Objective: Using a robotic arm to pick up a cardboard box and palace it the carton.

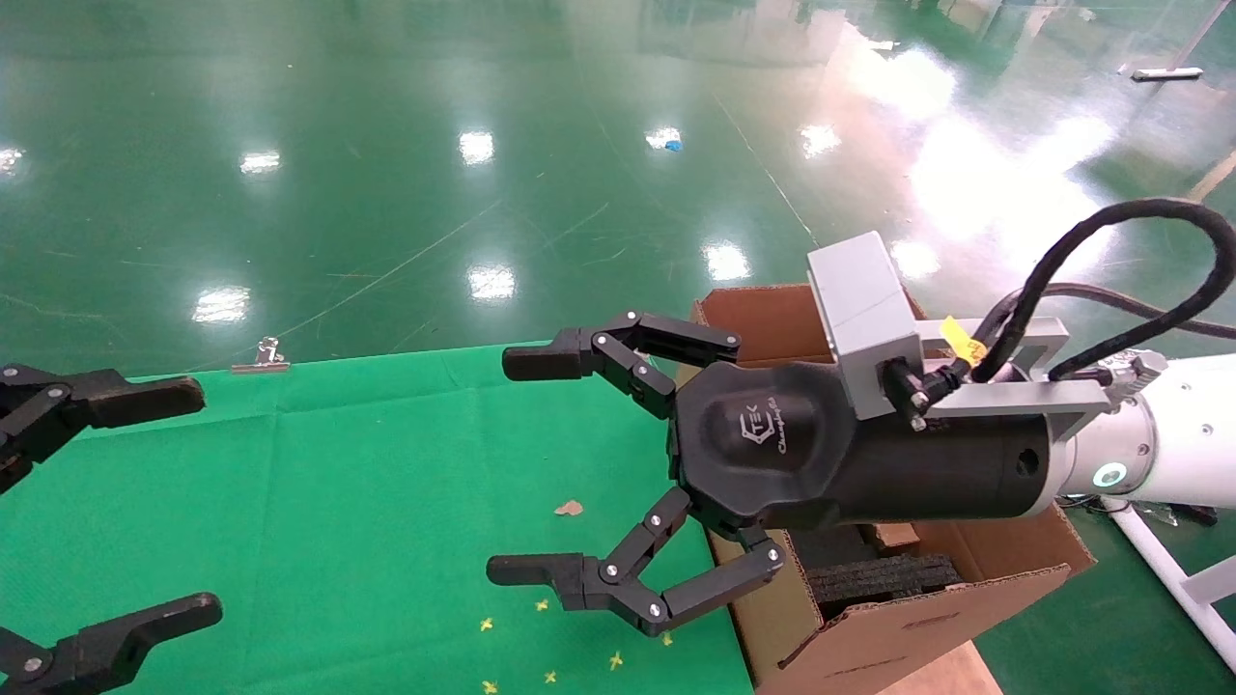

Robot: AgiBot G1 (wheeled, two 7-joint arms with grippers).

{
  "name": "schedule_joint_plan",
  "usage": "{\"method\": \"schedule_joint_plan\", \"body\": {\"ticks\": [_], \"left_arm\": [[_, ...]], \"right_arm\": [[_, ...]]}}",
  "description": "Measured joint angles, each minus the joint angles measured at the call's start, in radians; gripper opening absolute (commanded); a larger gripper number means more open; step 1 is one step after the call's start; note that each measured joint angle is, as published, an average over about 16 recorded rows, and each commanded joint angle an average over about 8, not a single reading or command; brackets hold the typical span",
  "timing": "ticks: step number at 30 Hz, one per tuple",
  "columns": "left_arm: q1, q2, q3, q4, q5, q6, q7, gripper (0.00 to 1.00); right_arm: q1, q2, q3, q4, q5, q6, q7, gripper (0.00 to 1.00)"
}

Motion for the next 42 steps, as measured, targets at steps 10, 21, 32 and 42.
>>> {"method": "schedule_joint_plan", "body": {"ticks": [10,21,32,42], "left_arm": [[0.000,0.000,0.000,0.000,0.000,0.000,0.000,1.00],[0.000,0.000,0.000,0.000,0.000,0.000,0.000,1.00],[0.000,0.000,0.000,0.000,0.000,0.000,0.000,1.00],[0.000,0.000,0.000,0.000,0.000,0.000,0.000,1.00]], "right_arm": [[0.011,-0.003,-0.013,-0.011,-0.004,0.003,0.003,1.00],[0.016,-0.005,-0.020,-0.015,-0.006,0.005,0.004,1.00],[0.018,-0.005,-0.022,-0.017,-0.007,0.005,0.005,1.00],[0.018,-0.006,-0.023,-0.018,-0.007,0.006,0.005,1.00]]}}
